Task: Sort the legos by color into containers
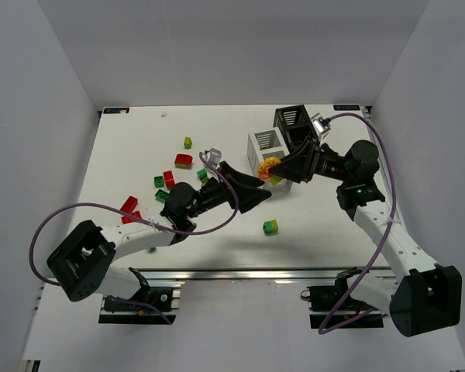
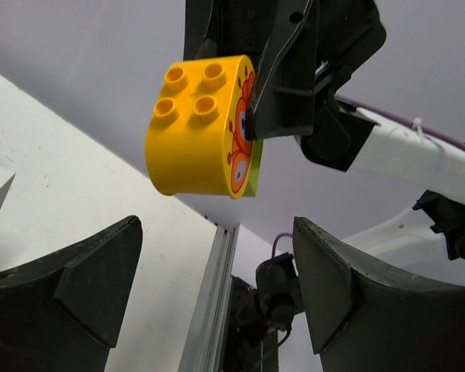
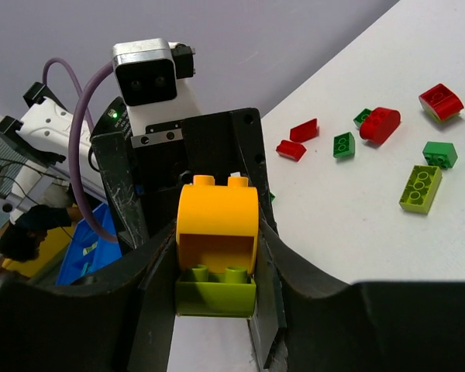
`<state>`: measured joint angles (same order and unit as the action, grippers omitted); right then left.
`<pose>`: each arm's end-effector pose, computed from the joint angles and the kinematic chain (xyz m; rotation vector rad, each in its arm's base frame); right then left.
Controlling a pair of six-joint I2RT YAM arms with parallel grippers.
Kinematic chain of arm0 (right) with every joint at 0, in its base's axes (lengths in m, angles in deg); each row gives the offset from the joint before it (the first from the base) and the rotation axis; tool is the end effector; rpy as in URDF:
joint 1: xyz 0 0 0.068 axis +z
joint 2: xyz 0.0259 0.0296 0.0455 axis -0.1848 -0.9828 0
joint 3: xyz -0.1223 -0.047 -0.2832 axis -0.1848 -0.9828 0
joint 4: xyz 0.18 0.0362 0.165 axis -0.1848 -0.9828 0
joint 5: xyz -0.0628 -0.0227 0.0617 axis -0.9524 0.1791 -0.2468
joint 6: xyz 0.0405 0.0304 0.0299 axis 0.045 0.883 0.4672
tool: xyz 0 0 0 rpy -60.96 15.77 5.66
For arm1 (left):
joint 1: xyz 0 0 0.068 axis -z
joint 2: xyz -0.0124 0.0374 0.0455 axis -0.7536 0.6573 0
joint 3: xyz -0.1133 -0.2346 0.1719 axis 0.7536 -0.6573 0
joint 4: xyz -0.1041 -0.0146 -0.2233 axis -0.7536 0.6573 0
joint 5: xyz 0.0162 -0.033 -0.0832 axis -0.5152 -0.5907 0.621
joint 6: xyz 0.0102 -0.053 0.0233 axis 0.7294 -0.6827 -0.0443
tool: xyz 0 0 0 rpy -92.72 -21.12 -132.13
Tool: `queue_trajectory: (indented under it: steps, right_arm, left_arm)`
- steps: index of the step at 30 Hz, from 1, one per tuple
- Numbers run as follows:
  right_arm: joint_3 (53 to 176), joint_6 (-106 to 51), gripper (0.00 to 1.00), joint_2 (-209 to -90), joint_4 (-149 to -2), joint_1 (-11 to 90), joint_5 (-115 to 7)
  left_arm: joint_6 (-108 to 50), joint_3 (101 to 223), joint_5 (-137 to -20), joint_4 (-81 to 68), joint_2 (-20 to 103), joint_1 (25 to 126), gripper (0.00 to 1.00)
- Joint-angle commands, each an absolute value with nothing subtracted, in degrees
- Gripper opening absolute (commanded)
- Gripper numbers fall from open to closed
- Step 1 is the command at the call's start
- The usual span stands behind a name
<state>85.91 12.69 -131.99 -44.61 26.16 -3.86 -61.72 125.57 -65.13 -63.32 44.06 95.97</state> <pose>0.1978 0.0922 0.4005 -0.5389 1.5527 1.5188 0.1773 -0.2136 0.3324 0.4017 1.4333 -1.5741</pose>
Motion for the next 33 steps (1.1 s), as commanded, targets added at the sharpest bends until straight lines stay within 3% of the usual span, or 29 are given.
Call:
queue_trajectory:
  steps: [1, 20, 30, 33]
  right_arm:
    - [86.26, 14.14, 0.00, -131.44, -40.04, 26.73, -4.75]
    - [84.85, 14.93, 0.00, -131.61, -37.40, 28.14, -5.54]
    - [84.41, 13.97, 0.02, -131.17, -37.93, 28.23, -5.10]
    - [84.59, 12.82, 0.24, -131.09, -38.98, 28.23, -4.84]
  left_arm:
    - [-62.73, 127.66, -67.16, -68.13, 44.29, 96.28, 0.87]
    - [-70.02, 130.03, -69.27, -80.86, 52.55, 97.07, 0.76]
    - [-72.40, 130.74, -68.57, -82.81, 54.40, 97.07, 0.38]
    - [-72.05, 130.82, -67.34, -82.46, 54.22, 97.07, 0.30]
